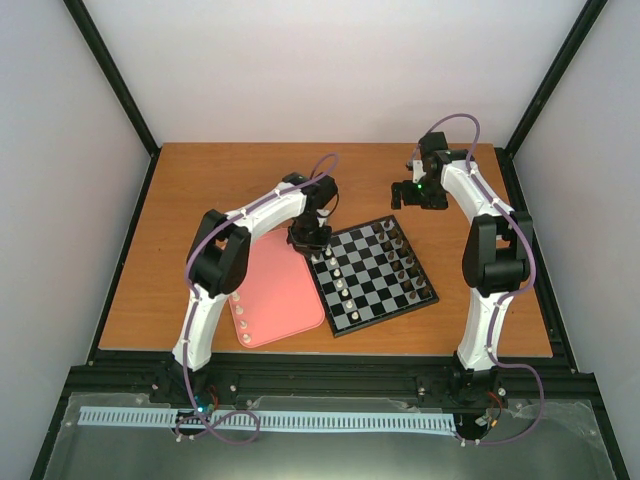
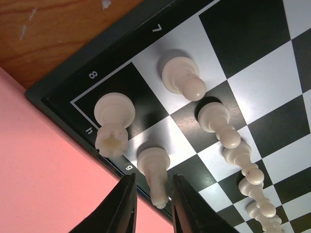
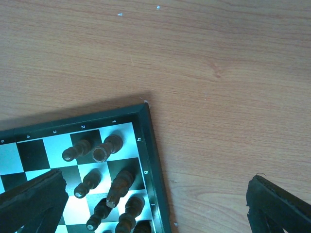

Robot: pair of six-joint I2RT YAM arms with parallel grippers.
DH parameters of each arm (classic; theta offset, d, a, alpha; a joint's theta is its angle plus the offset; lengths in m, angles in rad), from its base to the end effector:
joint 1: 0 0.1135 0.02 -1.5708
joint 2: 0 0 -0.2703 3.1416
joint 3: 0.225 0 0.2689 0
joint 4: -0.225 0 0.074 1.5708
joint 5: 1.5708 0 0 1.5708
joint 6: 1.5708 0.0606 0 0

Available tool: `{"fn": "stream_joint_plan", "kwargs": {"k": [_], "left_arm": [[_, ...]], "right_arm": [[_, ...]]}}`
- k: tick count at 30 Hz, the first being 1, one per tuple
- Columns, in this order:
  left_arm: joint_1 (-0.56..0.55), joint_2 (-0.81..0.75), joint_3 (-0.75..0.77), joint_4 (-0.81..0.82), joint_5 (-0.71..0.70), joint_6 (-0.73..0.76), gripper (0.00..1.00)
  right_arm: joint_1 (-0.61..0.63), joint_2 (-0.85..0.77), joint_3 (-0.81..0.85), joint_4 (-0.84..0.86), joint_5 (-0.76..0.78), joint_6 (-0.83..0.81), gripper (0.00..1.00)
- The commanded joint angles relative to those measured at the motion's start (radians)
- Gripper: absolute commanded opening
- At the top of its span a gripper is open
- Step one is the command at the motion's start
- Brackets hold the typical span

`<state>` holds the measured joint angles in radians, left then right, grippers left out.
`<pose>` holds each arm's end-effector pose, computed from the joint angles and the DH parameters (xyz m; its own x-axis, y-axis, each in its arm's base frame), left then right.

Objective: Set up the chess pieces on the board
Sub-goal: Place the chess piece on the chessboard, then pick up the chess piece from the storage box.

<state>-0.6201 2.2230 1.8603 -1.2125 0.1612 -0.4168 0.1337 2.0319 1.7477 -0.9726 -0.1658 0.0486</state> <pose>0.3604 -0.2693 0.1576 -0.9761 0.2060 0.0690 0.1945 0.9701 -0.1450 0.4447 0.0699 0.2124 -0.9503 -0.0795 -0.3009 -0.1360 0.9757 0.1718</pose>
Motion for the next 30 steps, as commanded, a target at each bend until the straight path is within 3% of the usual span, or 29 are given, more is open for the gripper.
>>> {"fn": "stream_joint_plan", "kwargs": {"k": [1, 6, 15, 17, 20, 26, 30], "left_arm": [[-0.006, 0.005, 0.016, -0.011, 0.001, 0.011, 0.24], [-0.006, -0.034, 0.036, -0.039, 0.001, 0.013, 0.31], [-0.001, -0.24, 0.023, -0.124, -0.036, 0.004, 0.57], [0.017, -0.315, -0.051, -0.116, -0.056, -0.013, 0.62], [0.086, -0.439, -0.223, -0.087, -0.085, -0.049, 0.62], [0.347, -0.672, -0.569, 0.018, -0.066, -0.106, 0.58], [0.459, -0.705, -0.663, 0.076, -0.056, -0.089, 0.57]], "right_arm": [[-0.009, 0.008, 0.014, -0.003, -0.004, -0.006, 1.0], [-0.009, 0.006, 0.009, -0.001, -0.006, -0.007, 1.0], [-0.009, -0.002, 0.001, 0.0, -0.011, -0.007, 1.0], [-0.009, -0.002, 0.0, 0.0, -0.015, -0.007, 1.0], [-0.009, -0.004, -0.001, 0.0, -0.016, -0.006, 1.0], [-0.009, -0.017, -0.022, 0.008, -0.018, -0.004, 1.0], [-0.009, -0.019, -0.034, 0.012, -0.026, -0.003, 1.0]]}}
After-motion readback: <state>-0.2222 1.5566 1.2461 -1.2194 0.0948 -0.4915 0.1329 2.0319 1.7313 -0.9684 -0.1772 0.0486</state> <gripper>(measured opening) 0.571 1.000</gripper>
